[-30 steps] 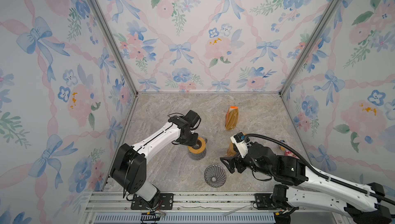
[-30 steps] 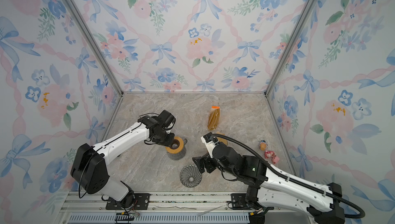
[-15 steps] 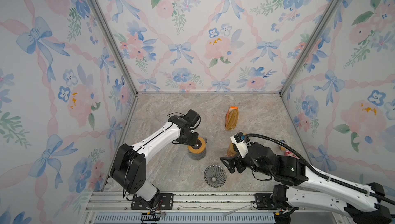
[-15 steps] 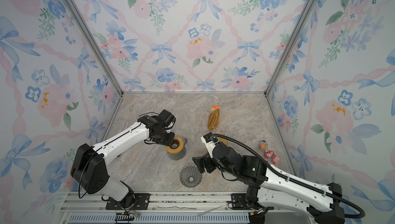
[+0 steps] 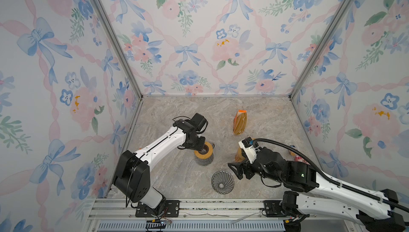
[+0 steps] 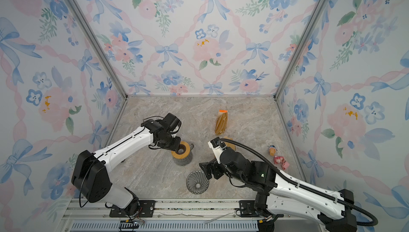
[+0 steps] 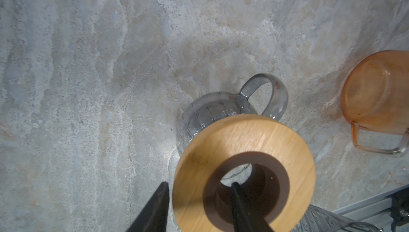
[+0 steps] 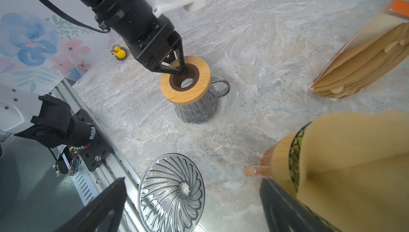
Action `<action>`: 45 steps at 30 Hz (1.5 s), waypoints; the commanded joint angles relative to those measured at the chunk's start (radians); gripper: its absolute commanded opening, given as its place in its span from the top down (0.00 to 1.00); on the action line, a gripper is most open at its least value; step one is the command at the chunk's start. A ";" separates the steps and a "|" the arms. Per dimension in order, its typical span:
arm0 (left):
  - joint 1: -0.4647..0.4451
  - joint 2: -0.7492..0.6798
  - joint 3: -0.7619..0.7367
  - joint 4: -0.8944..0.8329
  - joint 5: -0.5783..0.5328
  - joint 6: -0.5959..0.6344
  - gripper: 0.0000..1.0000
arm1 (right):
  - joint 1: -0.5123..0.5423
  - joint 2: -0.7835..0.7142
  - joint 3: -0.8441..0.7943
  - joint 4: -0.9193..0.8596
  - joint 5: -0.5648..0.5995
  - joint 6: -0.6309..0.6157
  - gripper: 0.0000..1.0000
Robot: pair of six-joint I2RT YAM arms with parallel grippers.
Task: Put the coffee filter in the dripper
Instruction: 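Lower the wooden coaster onto the pitcher mouth and open the left gripper, then move the left gripper to the clear ribbed glass dripper and grasp it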
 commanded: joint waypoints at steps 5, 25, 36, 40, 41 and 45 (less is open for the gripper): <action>-0.007 -0.101 -0.009 -0.012 0.006 -0.022 0.41 | 0.018 0.002 -0.003 -0.016 0.011 0.006 0.04; -0.302 -0.439 -0.290 0.059 0.042 -0.403 0.43 | 0.129 0.045 0.022 -0.109 0.058 0.074 0.04; -0.407 -0.462 -0.466 0.331 0.109 -0.580 0.44 | 0.234 0.096 -0.046 -0.045 0.153 0.142 0.04; -0.423 -0.439 -0.474 0.340 0.131 -0.567 0.44 | 0.237 0.096 -0.063 -0.033 0.158 0.152 0.04; -0.427 -0.430 -0.473 0.340 0.141 -0.560 0.44 | 0.238 0.099 -0.063 -0.035 0.160 0.152 0.04; -0.438 -0.387 -0.461 0.340 0.172 -0.524 0.46 | 0.238 0.098 -0.062 -0.044 0.168 0.152 0.04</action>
